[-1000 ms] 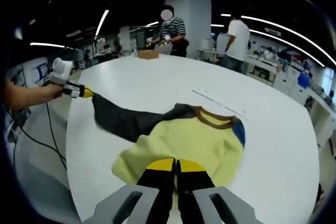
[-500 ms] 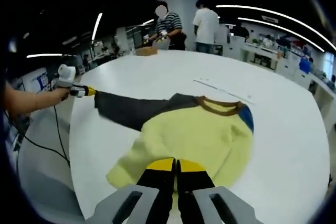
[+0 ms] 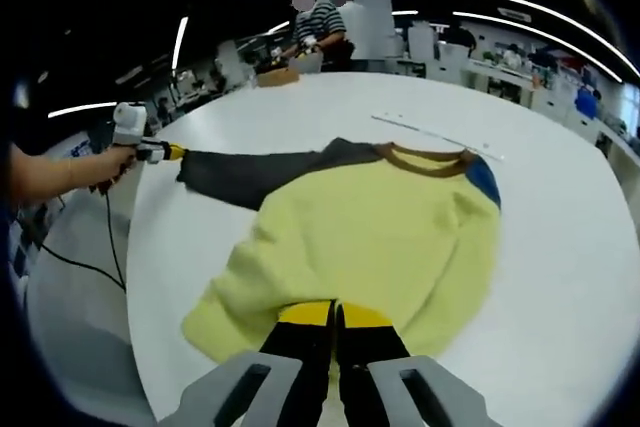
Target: Fold the garment on the visible template until the final outline fits inside the template.
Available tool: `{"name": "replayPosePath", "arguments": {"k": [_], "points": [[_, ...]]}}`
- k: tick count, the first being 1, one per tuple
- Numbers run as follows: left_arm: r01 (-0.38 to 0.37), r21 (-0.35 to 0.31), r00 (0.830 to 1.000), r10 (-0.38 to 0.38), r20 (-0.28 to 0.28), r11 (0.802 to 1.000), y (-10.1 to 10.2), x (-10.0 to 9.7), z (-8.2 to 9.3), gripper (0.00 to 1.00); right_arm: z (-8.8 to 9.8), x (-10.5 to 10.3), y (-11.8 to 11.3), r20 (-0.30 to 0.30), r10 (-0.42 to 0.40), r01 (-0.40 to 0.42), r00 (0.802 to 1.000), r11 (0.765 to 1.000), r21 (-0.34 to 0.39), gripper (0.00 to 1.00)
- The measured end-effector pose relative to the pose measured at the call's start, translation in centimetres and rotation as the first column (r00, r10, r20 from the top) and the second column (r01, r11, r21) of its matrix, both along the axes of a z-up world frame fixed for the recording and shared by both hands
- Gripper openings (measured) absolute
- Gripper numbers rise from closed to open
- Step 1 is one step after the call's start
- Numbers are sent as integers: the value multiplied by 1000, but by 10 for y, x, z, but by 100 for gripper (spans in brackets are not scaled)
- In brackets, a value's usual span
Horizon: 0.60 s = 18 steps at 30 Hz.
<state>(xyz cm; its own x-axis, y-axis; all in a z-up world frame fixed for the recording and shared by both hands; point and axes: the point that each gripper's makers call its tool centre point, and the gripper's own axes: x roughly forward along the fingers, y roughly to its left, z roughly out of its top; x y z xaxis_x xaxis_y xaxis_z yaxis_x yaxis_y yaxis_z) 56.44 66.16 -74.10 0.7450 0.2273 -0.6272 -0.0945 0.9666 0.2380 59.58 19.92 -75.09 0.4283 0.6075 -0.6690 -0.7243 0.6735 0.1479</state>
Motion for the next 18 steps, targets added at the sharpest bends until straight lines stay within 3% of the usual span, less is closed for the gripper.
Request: {"name": "replayPosePath", "arguments": {"k": [3, 10, 18], "points": [[-5, -35, 1000, 5, 9, 999, -2, -1, -1, 4, 8, 2, -1, 6, -7, 7, 1000, 1000, 25, 1], [69, -60, 996, -65, 66, 996, -19, 3, 8, 34, 21, 9, -12, 15, -75, 74, 997, 994, 75, 31], [208, -122, 969, -188, 160, 970, -57, 8, 20, 61, 21, 14, -31, -19, -163, 164, 986, 982, 89, 48]]}}
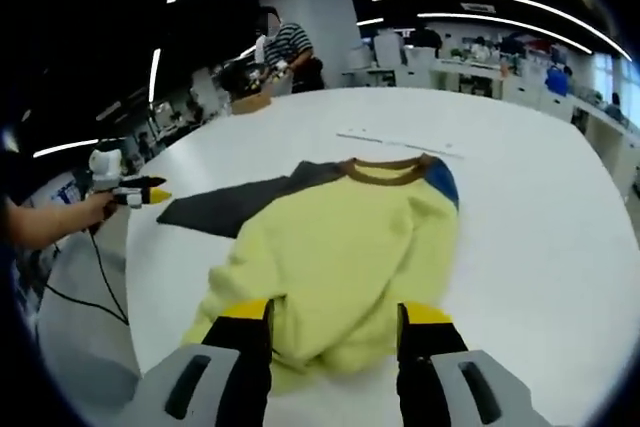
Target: Fold the garment on the visible template until the final outline fits inside the template.
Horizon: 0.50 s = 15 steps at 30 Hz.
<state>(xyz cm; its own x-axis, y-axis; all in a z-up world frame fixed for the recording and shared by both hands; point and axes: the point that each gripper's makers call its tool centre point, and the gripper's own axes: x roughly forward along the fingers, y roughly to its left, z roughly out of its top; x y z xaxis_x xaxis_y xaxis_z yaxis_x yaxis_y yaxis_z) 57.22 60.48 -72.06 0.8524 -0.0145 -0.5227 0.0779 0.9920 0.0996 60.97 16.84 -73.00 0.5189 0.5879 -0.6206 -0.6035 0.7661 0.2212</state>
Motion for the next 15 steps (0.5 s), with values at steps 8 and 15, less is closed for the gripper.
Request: {"name": "replayPosePath", "arguments": {"k": [8, 15], "points": [[116, -65, 992, -113, 51, 991, -33, 4, 9, 84, 2, 7, -5, -46, -67, 71, 997, 993, 97, 51], [193, -87, 979, -186, 84, 977, -62, 2, 15, 98, -3, 14, -13, -96, -153, 166, 984, 975, 146, 45]]}}
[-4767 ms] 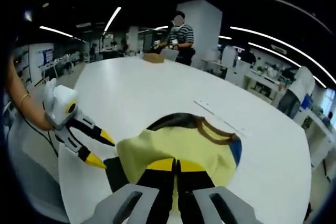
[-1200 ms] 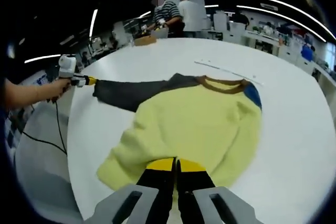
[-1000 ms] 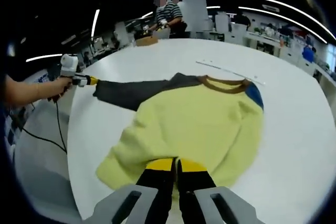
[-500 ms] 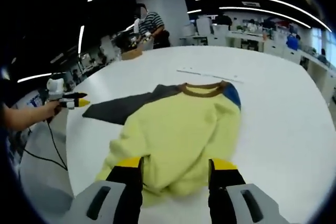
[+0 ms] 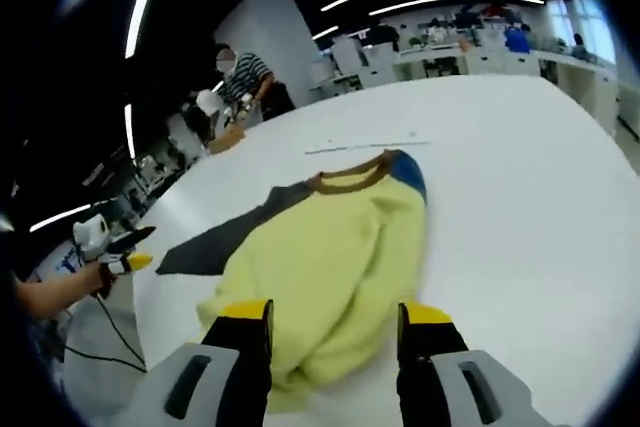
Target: Fold the garment on the visible template until the final outline fits inside the template.
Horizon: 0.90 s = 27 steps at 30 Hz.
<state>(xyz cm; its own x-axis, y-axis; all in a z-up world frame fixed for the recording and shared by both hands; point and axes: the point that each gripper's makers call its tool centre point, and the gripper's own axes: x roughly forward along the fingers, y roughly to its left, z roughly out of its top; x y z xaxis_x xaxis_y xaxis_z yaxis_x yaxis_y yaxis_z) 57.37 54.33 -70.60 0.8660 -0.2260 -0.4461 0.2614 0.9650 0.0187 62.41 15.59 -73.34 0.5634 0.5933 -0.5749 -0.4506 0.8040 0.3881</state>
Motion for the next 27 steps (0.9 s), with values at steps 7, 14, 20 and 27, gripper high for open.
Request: {"name": "replayPosePath", "arguments": {"k": [7, 14, 20, 27], "points": [[80, -20, 997, -80, 4, 997, -30, -7, 5, 99, -14, 4, -7, -36, -41, 40, 999, 999, -13, 39], [151, -53, 989, -151, 9, 987, -59, -12, 8, 99, -22, 4, -12, -68, -100, 99, 993, 995, -17, 23], [218, -64, 976, -218, 12, 974, -85, -20, 13, 99, -31, 4, -18, -81, -120, 116, 989, 992, -52, 15], [278, -95, 961, -278, 11, 956, -111, -27, 11, 99, -33, -10, -8, -109, -130, 127, 985, 991, -34, 5]]}}
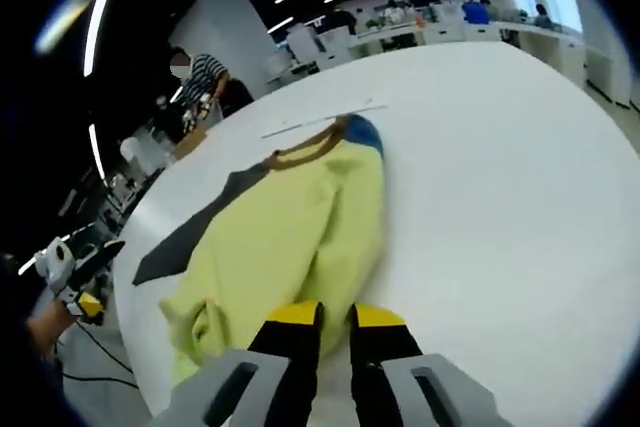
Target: Fold the garment on the visible template until the final outline fits inside the template.
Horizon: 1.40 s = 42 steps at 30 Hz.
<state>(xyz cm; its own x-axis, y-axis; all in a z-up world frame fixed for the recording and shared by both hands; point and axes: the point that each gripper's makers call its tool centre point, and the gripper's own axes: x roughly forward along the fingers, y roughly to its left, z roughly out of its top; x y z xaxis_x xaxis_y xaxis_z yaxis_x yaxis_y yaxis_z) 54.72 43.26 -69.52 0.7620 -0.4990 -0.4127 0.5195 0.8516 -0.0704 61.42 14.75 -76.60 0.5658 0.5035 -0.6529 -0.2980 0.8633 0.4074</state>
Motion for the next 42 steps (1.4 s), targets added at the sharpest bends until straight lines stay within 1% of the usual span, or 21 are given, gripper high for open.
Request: {"name": "replayPosePath", "arguments": {"k": [3, 5, 6, 8, 11, 15, 19, 22, 24, 25, 27, 31, 34, 37, 42], "points": [[38, -1, 999, -39, -12, 999, -14, -4, -2, 98, 3, -1, 4, 3, 10, -10, 1000, 1000, 9, 0], [45, -3, 999, -45, -11, 999, -18, -5, -2, 98, 7, 3, 4, 14, 3, -3, 1000, 1000, 16, 0], [50, -14, 999, -51, -14, 999, -21, -6, -2, 98, 6, 7, 3, 16, 4, -4, 1000, 1000, 15, 0], [55, -15, 998, -55, -28, 998, -23, -8, -6, 97, 10, 12, 1, 29, -9, 8, 1000, 1000, 29, 0], [60, -17, 998, -61, -31, 998, -26, -10, -6, 97, 21, 19, 2, 51, -17, 14, 999, 999, 53, 0], [83, -5, 996, -83, -22, 997, -31, -11, -2, 95, 39, 26, 11, 105, 10, -16, 994, 999, 51, 0], [94, -4, 995, -94, -20, 996, -34, -11, 0, 94, 61, 32, 28, 162, 49, -59, 986, 997, 58, 0], [97, -8, 995, -97, -16, 995, -37, -11, 3, 92, 76, 31, 46, 193, 86, -98, 977, 994, 57, 0], [98, -7, 995, -98, -14, 995, -37, -11, 3, 92, 83, 30, 58, 201, 103, -116, 974, 992, 56, 0], [102, -5, 995, -102, -11, 995, -39, -12, 4, 91, 83, 30, 60, 202, 107, -121, 973, 991, 55, 0], [107, -1, 994, -107, -7, 994, -39, -12, 5, 90, 87, 28, 73, 205, 136, -148, 969, 988, 46, 0], [107, 20, 994, -107, 1, 994, -39, -10, 3, 87, 89, 27, 97, 213, 180, -188, 960, 982, 18, 0], [103, 9, 995, -103, -3, 995, -39, -11, 3, 87, 85, 26, 110, 205, 208, -211, 957, 977, -7, 0], [100, 8, 995, -100, -4, 995, -38, -10, 2, 87, 76, 22, 125, 194, 242, -241, 951, 970, -32, 0], [96, 5, 995, -96, -8, 995, -37, -9, 1, 86, 55, 20, 143, 156, 280, -277, 947, 960, -38, 0]]}}
